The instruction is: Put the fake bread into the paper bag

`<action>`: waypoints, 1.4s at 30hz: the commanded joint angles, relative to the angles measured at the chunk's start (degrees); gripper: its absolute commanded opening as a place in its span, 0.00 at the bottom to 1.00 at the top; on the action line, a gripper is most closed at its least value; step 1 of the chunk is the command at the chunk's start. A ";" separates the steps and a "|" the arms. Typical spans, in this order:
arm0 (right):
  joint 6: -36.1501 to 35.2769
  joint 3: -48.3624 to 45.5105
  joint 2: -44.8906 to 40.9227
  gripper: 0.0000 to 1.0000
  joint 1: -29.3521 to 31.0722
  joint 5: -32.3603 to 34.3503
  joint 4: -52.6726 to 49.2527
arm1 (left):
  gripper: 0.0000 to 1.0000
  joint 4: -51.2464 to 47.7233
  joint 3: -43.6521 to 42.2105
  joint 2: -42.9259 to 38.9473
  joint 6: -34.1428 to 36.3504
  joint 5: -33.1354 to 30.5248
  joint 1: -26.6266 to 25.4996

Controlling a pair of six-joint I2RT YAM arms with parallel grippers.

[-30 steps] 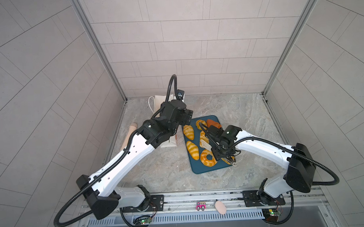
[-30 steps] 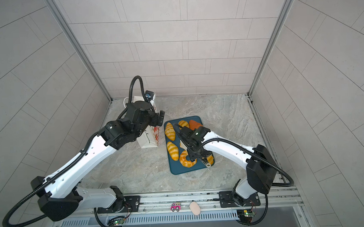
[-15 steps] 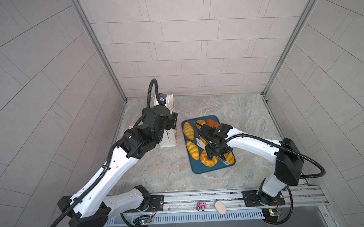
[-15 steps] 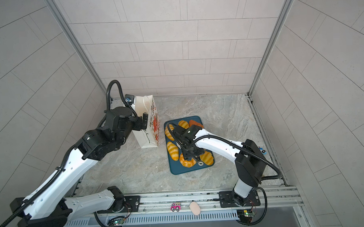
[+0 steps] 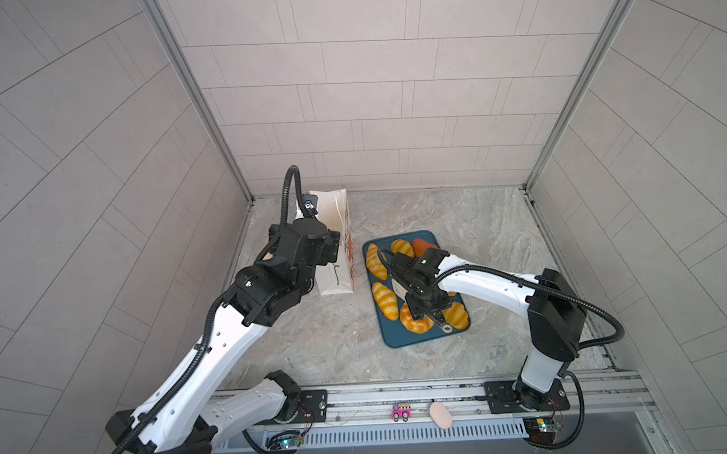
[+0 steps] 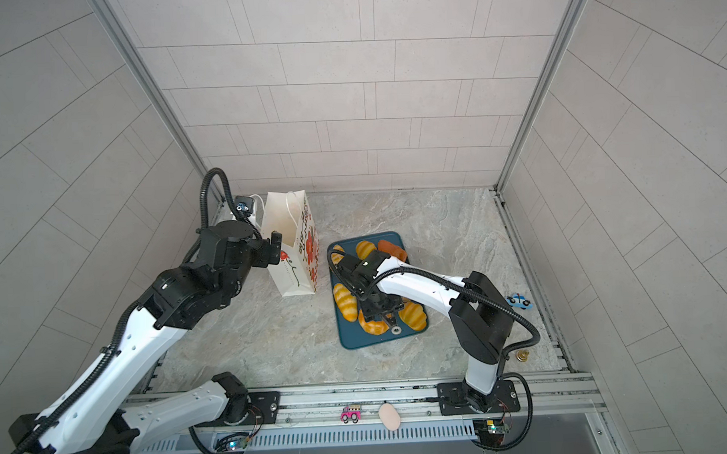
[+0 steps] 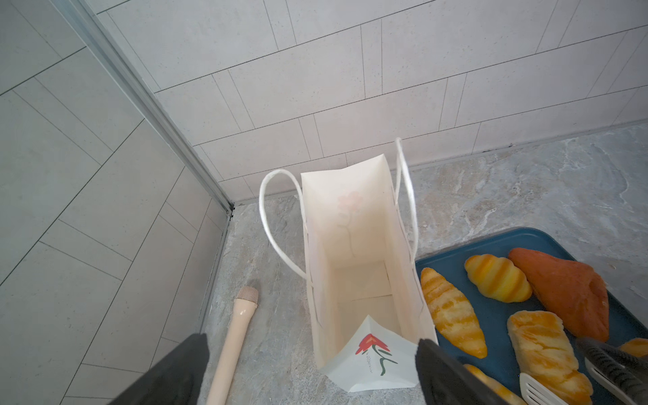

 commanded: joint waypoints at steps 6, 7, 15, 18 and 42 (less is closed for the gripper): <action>1.00 2.91 2.24 0.65 -0.21 1.74 -1.52 | 1.00 -2.13 -1.82 -2.66 -0.90 -0.21 3.10; 0.98 2.91 2.17 0.64 -0.31 1.75 -1.60 | 1.00 -2.22 -1.97 -2.92 -1.02 0.04 3.50; -0.83 2.30 2.23 0.47 -1.55 2.09 -2.87 | 1.00 -2.15 -2.78 -3.70 -1.98 2.82 6.66; -1.71 2.21 2.02 0.39 -1.73 2.46 -3.71 | 1.00 -1.43 -3.40 -4.31 -2.31 4.97 8.16; -10.00 -1.67 -14.05 0.19 -3.93 3.04 5.28 | 1.00 6.24 -7.44 -6.87 -1.84 23.86 13.36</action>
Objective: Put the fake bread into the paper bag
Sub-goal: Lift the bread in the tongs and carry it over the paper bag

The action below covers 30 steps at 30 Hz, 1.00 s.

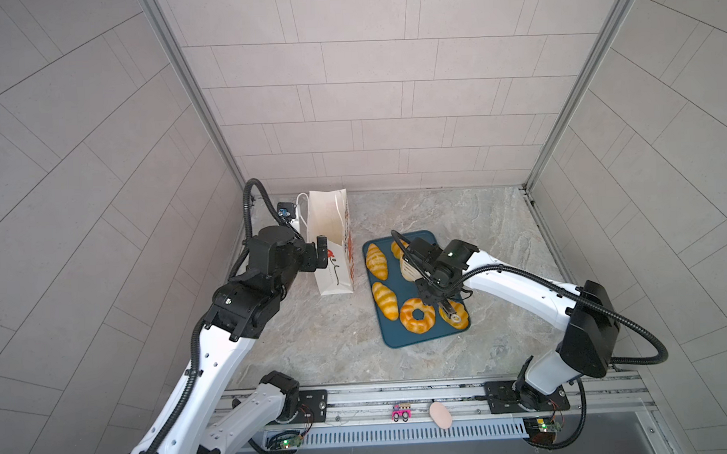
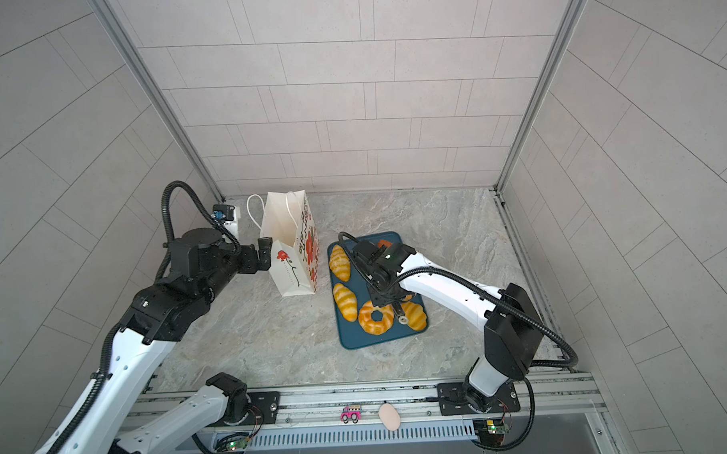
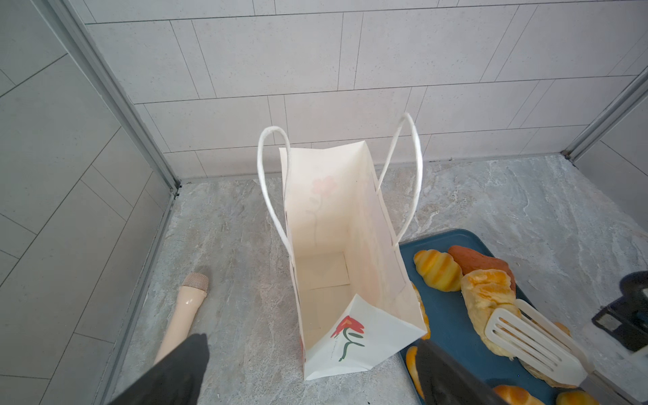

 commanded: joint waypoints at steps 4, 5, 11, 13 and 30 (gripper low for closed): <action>-4.10 0.37 -5.57 0.19 -0.57 1.06 3.49 | 1.00 3.14 -0.31 -0.91 2.58 10.05 0.53; -4.66 0.26 -6.13 0.19 -0.66 0.65 4.28 | 1.00 4.02 -0.53 -0.93 3.22 12.82 0.53; -8.50 0.14 -8.71 0.20 -1.01 -2.07 9.42 | 1.00 8.61 -1.49 0.59 4.97 27.46 0.53; -9.84 0.63 -8.87 0.20 -1.44 -3.70 10.73 | 1.00 10.05 -1.44 1.75 5.04 31.39 0.53; -16.78 10.15 -5.68 0.21 -4.65 -16.00 17.26 | 1.00 14.14 0.08 6.12 7.46 37.12 0.52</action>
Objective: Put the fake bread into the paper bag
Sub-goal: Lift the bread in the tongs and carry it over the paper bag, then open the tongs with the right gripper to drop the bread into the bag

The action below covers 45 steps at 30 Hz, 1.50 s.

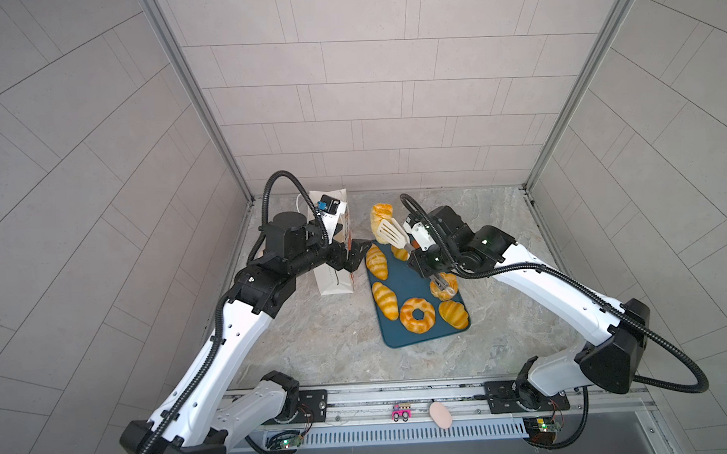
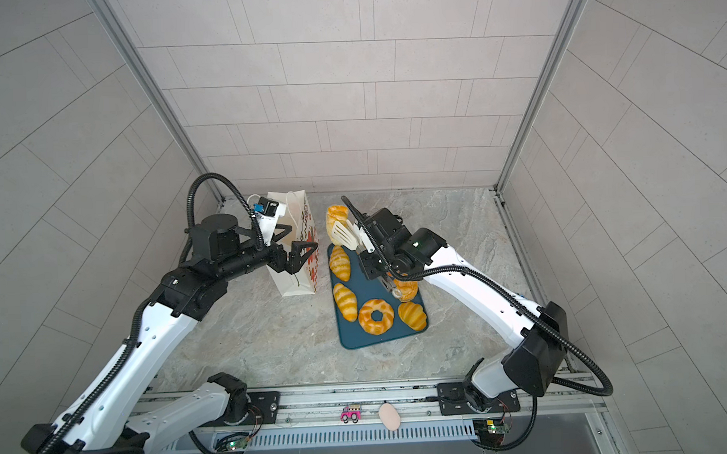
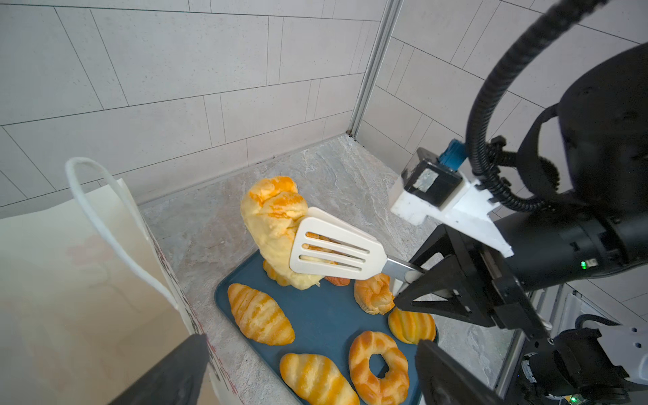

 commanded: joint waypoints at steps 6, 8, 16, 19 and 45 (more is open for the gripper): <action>-2.24 6.36 2.65 0.21 0.63 -3.29 2.69 | 1.00 -0.14 2.52 -1.04 2.37 -4.76 0.24; -2.52 7.37 2.89 0.21 0.84 -3.28 2.64 | 1.00 -1.28 3.14 -0.98 2.61 -6.74 0.63; -3.73 11.08 3.60 0.21 2.68 -2.41 1.81 | 1.00 -2.56 3.53 -2.28 1.58 -7.06 4.38; -4.43 12.81 4.02 0.21 3.67 -1.59 1.36 | 1.00 -3.00 3.64 -3.12 1.29 -7.13 6.22; 1.91 30.80 16.33 0.24 10.86 4.39 -0.68 | 1.00 -5.23 0.93 -8.79 -4.84 -7.65 19.57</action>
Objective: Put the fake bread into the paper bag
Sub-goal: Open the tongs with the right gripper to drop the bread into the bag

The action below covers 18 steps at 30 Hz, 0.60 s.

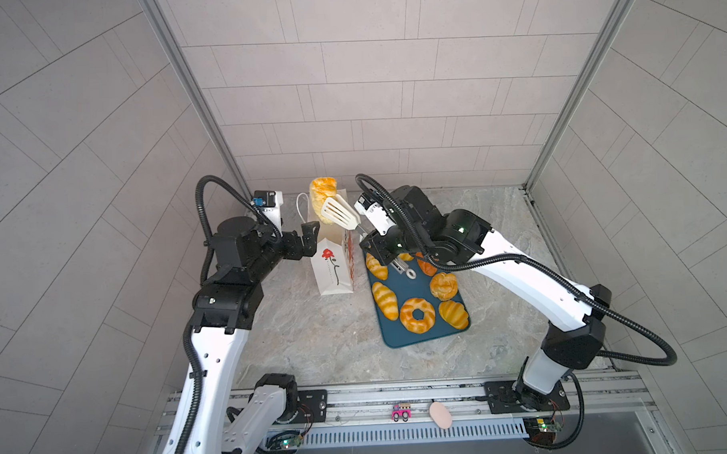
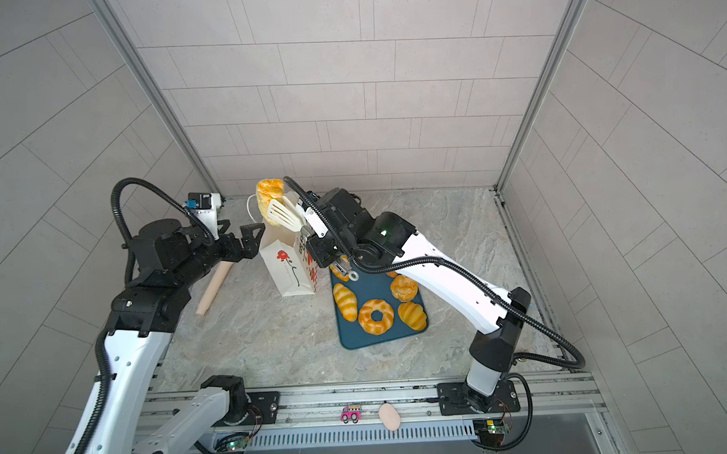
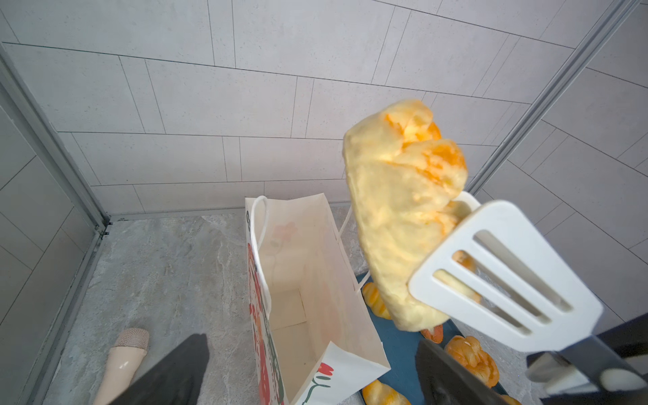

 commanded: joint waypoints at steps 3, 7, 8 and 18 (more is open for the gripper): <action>4.82 4.01 3.96 0.24 -0.11 2.92 -0.33 | 1.00 -1.20 -0.72 -1.76 -0.45 -1.12 1.10; 5.30 6.99 6.79 0.24 -0.18 4.26 -2.96 | 1.00 -2.07 -0.84 -1.97 0.64 0.32 1.11; 5.21 7.57 7.28 0.24 -0.09 4.04 -3.20 | 1.00 -2.18 -0.91 -1.98 1.21 1.42 1.04; 5.29 14.41 12.51 0.31 -0.49 3.70 -8.59 | 1.00 -4.27 -2.17 -3.12 5.18 5.94 1.11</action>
